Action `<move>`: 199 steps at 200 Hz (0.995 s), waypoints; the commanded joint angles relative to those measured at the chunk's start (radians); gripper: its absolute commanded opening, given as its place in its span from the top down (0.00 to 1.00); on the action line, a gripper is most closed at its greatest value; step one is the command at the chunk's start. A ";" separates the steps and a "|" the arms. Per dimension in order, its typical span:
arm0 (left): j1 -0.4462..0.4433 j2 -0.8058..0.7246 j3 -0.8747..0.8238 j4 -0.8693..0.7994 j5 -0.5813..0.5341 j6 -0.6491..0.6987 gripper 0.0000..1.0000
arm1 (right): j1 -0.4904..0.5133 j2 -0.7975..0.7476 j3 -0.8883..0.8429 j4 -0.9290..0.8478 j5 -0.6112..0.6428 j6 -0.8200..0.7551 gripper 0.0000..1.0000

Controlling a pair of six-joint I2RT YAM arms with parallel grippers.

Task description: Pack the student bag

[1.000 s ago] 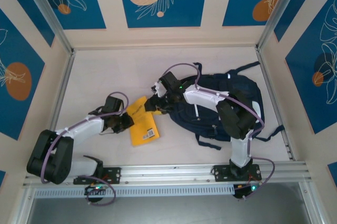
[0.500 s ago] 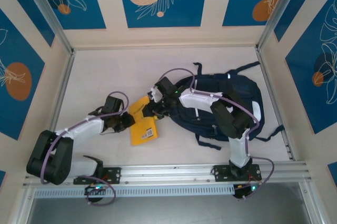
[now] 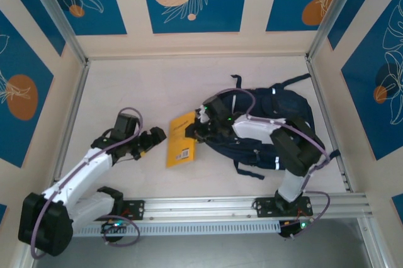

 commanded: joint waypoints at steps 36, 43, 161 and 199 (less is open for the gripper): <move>-0.007 -0.088 0.064 0.083 0.111 -0.277 0.00 | -0.005 -0.242 -0.128 0.387 0.327 0.342 1.00; -0.006 -0.093 0.070 0.094 0.108 -0.311 0.00 | 0.003 -0.266 -0.144 0.408 0.383 0.362 1.00; -0.135 -0.035 0.112 0.423 -0.091 -0.631 0.06 | 0.093 -0.263 -0.136 0.707 0.606 0.484 1.00; -0.184 -0.023 0.103 0.455 -0.196 -0.660 0.16 | 0.121 -0.256 -0.154 0.756 0.644 0.504 1.00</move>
